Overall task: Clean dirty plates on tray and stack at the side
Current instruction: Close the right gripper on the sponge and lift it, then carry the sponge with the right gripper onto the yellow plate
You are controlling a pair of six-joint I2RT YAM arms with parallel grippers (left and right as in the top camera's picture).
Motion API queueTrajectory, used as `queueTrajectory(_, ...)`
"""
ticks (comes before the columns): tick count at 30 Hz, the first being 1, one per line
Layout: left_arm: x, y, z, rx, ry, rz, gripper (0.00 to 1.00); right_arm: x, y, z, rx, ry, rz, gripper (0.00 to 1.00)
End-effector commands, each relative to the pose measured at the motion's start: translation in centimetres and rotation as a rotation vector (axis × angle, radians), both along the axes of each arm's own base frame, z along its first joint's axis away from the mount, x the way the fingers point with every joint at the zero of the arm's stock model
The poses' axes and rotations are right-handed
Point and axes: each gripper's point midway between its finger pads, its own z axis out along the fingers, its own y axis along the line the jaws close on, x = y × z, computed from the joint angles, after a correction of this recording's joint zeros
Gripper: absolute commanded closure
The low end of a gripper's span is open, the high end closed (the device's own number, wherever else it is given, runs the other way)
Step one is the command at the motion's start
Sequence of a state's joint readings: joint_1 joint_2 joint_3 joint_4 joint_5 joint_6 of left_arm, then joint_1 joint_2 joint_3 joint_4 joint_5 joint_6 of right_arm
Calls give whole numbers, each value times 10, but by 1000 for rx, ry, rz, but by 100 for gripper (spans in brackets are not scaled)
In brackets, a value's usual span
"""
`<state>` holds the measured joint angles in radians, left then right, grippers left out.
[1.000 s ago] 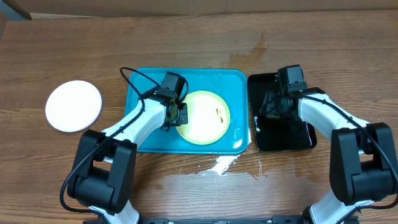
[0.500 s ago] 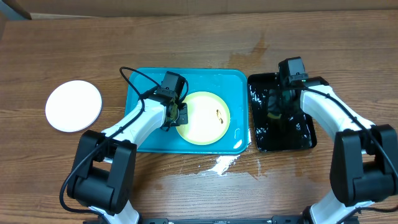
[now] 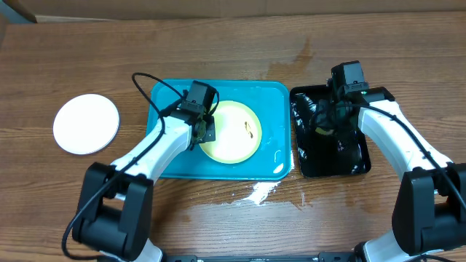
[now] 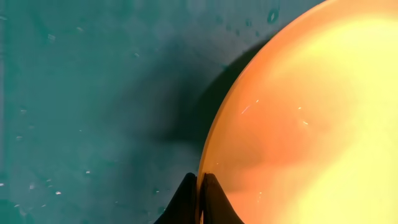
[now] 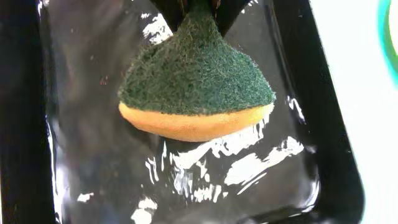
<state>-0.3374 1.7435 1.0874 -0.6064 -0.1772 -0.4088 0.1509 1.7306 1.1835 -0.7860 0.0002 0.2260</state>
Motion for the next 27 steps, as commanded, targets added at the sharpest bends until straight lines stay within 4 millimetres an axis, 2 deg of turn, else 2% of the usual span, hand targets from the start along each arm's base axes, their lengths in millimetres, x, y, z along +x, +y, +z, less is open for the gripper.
queueTrajectory(1,7,12,17,28,-60,61,96,11,1,23,21,-68,-39,96)
queueTrajectory(4,8,14,17,29,-65,84,96,14,-7,23,-16,-79,-77,96)
queueTrajectory(6,8,14,18,26,-69,100,96,5,-8,21,-13,-43,-99,96)
queueTrajectory(8,8,14,18,26,-69,100,96,5,-8,19,-14,-41,-104,96)
queueTrajectory(10,8,14,17,24,-68,100,96,9,-7,17,-6,-57,-102,96)
queueTrajectory(14,6,12,16,8,-57,116,96,3,9,20,78,-18,-74,96)
queueTrajectory(19,5,13,16,9,-55,116,96,4,6,30,70,-17,-100,96)
queueTrajectory(22,4,12,15,10,-49,112,96,1,29,41,186,8,-35,96)
queueTrajectory(25,3,10,12,7,-37,93,96,1,72,59,428,0,83,96)
queueTrajectory(27,1,5,8,-13,-24,60,96,1,89,68,514,-10,128,96)
